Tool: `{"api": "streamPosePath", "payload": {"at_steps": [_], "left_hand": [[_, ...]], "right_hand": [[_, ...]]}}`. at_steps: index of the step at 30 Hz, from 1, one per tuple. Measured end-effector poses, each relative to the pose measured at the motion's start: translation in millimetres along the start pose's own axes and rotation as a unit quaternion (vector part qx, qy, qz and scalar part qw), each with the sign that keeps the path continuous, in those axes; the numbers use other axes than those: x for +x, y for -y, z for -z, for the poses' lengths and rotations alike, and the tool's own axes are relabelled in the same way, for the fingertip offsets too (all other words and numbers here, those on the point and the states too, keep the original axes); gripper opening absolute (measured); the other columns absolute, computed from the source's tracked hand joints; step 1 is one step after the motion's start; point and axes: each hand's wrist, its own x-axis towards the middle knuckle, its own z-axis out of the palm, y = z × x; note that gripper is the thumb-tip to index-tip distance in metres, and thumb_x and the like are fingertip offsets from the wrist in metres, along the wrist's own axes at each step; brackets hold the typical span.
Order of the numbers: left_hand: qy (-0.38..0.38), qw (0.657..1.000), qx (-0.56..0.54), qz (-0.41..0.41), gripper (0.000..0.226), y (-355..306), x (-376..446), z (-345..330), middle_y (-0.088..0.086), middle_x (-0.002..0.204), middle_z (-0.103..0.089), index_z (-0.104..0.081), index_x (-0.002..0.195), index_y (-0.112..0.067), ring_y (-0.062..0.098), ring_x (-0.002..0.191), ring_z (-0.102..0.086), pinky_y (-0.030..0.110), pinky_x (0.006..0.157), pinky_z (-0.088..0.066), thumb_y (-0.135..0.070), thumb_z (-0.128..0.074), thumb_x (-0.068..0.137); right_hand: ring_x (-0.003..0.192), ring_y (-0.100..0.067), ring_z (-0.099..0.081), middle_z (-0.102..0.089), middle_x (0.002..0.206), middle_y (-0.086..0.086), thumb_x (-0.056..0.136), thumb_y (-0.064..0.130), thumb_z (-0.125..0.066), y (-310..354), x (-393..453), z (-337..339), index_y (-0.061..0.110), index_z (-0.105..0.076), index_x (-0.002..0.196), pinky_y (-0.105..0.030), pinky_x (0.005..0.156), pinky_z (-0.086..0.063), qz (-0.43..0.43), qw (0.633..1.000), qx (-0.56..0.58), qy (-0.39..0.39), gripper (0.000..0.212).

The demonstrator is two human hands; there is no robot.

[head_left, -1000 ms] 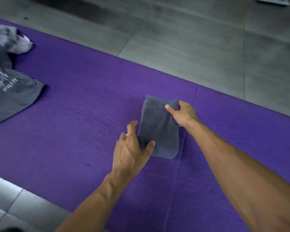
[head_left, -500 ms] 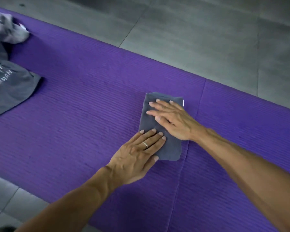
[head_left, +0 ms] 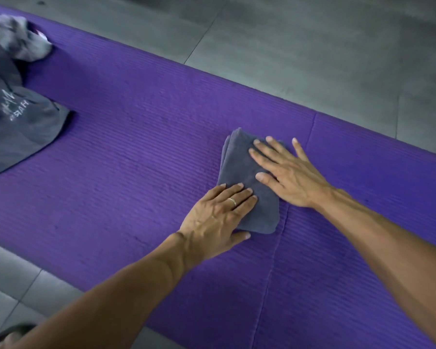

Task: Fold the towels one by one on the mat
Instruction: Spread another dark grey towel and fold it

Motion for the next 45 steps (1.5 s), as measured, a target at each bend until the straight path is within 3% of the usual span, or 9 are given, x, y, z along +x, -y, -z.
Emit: {"api": "streamPosePath", "payload": {"at_steps": [5,9,13,16,19,22,24,32,45], "left_hand": [[0.017,0.998,0.055,0.033,0.068,-28.4,20.3,1.0,0.009,0.111,-0.063,-0.046,0.119,-0.016,0.032,0.106,-0.06,0.047,0.085,-0.05,-0.042,-0.08,0.067],[-0.036,0.999,-0.006,0.037,0.053,-21.0,20.1,3.6,0.005,0.098,-0.067,-0.054,0.117,-0.014,0.026,0.092,-0.065,0.041,0.079,-0.053,-0.03,-0.074,0.07],[0.002,0.953,-0.269,0.139,0.051,2.0,20.3,36.6,-0.006,0.102,-0.067,-0.052,0.125,-0.023,0.014,0.086,-0.064,0.033,0.078,-0.052,-0.034,-0.069,0.078],[0.018,0.87,-0.46,0.177,0.04,16.8,20.9,68.5,-0.007,0.099,-0.069,-0.058,0.115,-0.027,0.007,0.089,-0.066,0.027,0.078,-0.054,-0.031,-0.074,0.078],[0.001,0.791,-0.573,0.214,0.036,18.9,16.9,90.8,0.0,0.097,-0.072,-0.062,0.108,-0.026,0.01,0.09,-0.069,0.022,0.072,-0.054,-0.023,-0.076,0.076],[-0.006,0.77,-0.597,0.226,0.041,21.5,14.4,102.9,-0.001,0.096,-0.072,-0.063,0.11,-0.022,0.011,0.09,-0.069,0.021,0.071,-0.052,-0.029,-0.074,0.071],[-0.032,0.788,-0.562,0.251,0.043,25.6,17.2,107.6,-0.005,0.094,-0.072,-0.062,0.107,-0.025,0.008,0.087,-0.069,0.022,0.07,-0.053,-0.039,-0.076,0.069],[-0.024,0.931,-0.225,0.287,0.035,12.1,17.1,141.8,-0.007,0.107,-0.065,-0.062,0.106,-0.025,0.014,0.096,-0.064,0.036,0.083,-0.052,-0.045,-0.071,0.078],[0.165,0.967,-0.129,0.148,0.025,-111.6,24.5,373.1,-0.009,0.098,-0.066,-0.061,0.101,-0.023,0.019,0.091,-0.064,0.031,0.074,-0.045,-0.042,-0.064,0.085]], "right_hand": [[0.15,-0.014,-0.002,-0.009,0.162,0.009,0.104,0.021,-0.03,-0.2,-2.8,18.1,0.027,-0.022,0.153,-0.045,0.12,0.001,-0.044,0.998,0.006,-0.041,0.05],[0.148,-0.014,0.005,-0.007,0.162,0.003,0.081,-0.004,-0.051,10.6,-32.3,15.2,0.023,-0.023,0.153,-0.038,0.119,0.003,0.006,0.999,0.015,-0.039,0.083],[0.145,-0.008,0.018,0.013,0.158,0.012,0.075,0.017,-0.073,21.8,-50.0,10.3,0.026,-0.011,0.155,-0.041,0.122,0.004,-0.002,0.999,0.048,0.009,0.101],[0.149,-0.009,-0.001,-0.019,0.16,0.003,0.068,0.034,-0.085,35.7,-39.2,25.4,0.018,-0.035,0.147,-0.041,0.122,-0.004,-0.024,0.985,0.161,-0.053,0.094],[0.127,-0.013,-0.048,-0.063,0.121,0.004,0.066,0.035,-0.087,45.8,-28.0,53.4,0.018,-0.059,0.118,-0.037,0.117,-0.02,-0.031,0.971,0.223,-0.078,0.061],[0.069,-0.008,-0.053,-0.056,0.071,0.014,0.066,0.036,-0.084,50.2,-31.1,77.7,0.027,-0.053,0.08,-0.03,0.075,-0.046,-0.044,0.974,0.211,-0.07,0.035],[0.062,-0.01,-0.051,-0.054,0.066,0.012,0.071,0.035,-0.076,53.2,-37.3,88.3,0.029,-0.046,0.077,-0.035,0.058,-0.044,-0.089,0.973,0.206,-0.058,0.031],[0.076,-0.024,-0.061,-0.064,0.079,0.006,0.069,0.059,-0.066,71.6,-68.2,125.5,0.026,-0.056,0.093,-0.038,0.068,-0.052,-0.278,0.94,0.187,-0.065,0.043],[0.082,-0.024,-0.063,-0.066,0.087,0.002,0.07,0.056,-0.068,144.7,-205.2,335.9,0.025,-0.052,0.092,-0.035,0.068,-0.052,-0.465,0.847,0.244,-0.082,0.041]]}}
